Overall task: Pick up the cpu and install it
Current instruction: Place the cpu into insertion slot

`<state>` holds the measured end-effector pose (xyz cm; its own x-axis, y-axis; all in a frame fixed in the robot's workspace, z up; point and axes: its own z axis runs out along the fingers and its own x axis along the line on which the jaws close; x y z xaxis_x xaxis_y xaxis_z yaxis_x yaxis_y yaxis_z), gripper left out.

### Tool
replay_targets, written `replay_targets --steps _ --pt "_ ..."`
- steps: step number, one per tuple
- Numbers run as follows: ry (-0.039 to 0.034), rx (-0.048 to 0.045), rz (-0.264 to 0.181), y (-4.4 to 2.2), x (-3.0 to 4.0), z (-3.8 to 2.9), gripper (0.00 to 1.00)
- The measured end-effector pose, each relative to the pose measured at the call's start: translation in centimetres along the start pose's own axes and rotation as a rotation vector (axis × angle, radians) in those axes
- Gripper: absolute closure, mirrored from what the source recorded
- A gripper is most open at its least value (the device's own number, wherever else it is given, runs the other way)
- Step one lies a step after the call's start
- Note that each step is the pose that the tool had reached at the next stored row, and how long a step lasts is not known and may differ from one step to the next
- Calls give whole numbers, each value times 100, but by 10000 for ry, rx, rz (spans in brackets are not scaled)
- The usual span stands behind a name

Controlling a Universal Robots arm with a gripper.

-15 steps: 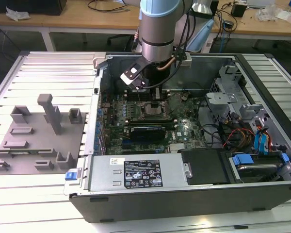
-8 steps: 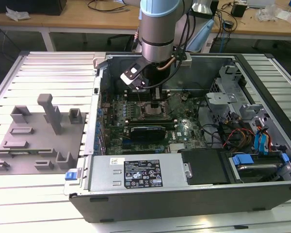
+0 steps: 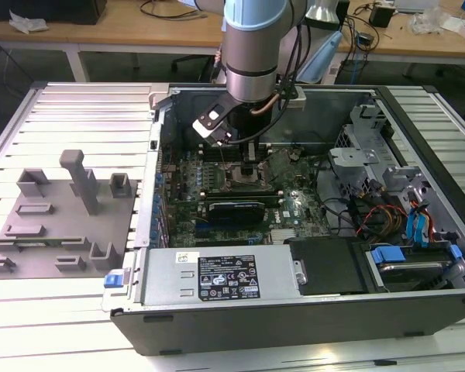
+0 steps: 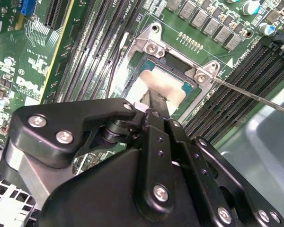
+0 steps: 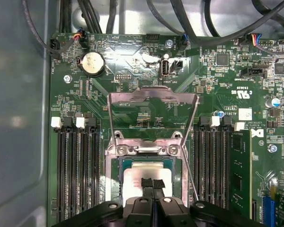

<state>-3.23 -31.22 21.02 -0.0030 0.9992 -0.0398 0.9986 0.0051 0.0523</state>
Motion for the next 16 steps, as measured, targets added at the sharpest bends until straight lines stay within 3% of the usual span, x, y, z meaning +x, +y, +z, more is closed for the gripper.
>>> replay_targets --steps 7,16 --pt "-7 5 0 -5 1 59 89" --pt "-3 2 1 -6 2 70 89"
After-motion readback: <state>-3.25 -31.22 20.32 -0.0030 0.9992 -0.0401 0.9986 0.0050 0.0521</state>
